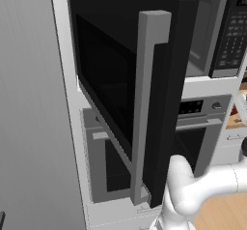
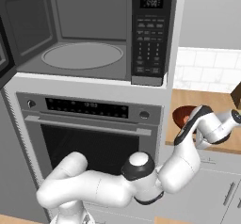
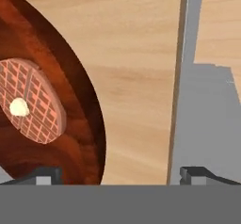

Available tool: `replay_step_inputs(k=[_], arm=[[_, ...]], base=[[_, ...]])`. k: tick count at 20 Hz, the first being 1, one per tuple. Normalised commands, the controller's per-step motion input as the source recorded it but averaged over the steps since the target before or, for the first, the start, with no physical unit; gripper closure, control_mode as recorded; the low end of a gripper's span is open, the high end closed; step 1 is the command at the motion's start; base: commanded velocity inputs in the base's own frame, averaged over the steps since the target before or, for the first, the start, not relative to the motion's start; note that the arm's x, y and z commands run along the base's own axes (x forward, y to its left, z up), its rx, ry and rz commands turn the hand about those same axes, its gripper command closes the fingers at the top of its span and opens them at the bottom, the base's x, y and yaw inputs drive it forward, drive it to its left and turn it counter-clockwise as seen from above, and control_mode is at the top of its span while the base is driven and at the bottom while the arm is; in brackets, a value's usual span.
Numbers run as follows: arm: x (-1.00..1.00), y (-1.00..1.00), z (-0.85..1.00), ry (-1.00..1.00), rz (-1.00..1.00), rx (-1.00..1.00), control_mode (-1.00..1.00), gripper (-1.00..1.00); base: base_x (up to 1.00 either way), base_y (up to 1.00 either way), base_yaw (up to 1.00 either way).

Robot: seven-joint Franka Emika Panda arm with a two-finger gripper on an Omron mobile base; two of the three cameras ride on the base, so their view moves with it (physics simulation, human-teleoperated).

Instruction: Open the microwave, place the bowl with waffle inside the microwave, then close the microwave door and turn it on.

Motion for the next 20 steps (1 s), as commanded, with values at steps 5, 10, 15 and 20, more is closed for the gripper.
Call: replay_step_inputs(k=[5,10,15,20], arm=[[0.40,-0.22,-0.22,0.17,-0.16,0.12,-1.00,-1.00],[0.33,-0.48,-0.15,0.10,-0.09,0.16,-1.00,-1.00],[0.42,-0.51,-0.12,0.02,-0.01,0.18,-1.00,-1.00],[0.27,-0.13,-0.06,0.00,0.00,0.17,-1.00,1.00]], base=[[0.00,0.00,0.00],[0.00,0.00,0.00],[0.00,0.00,0.00],[0.00,0.00,0.00]])
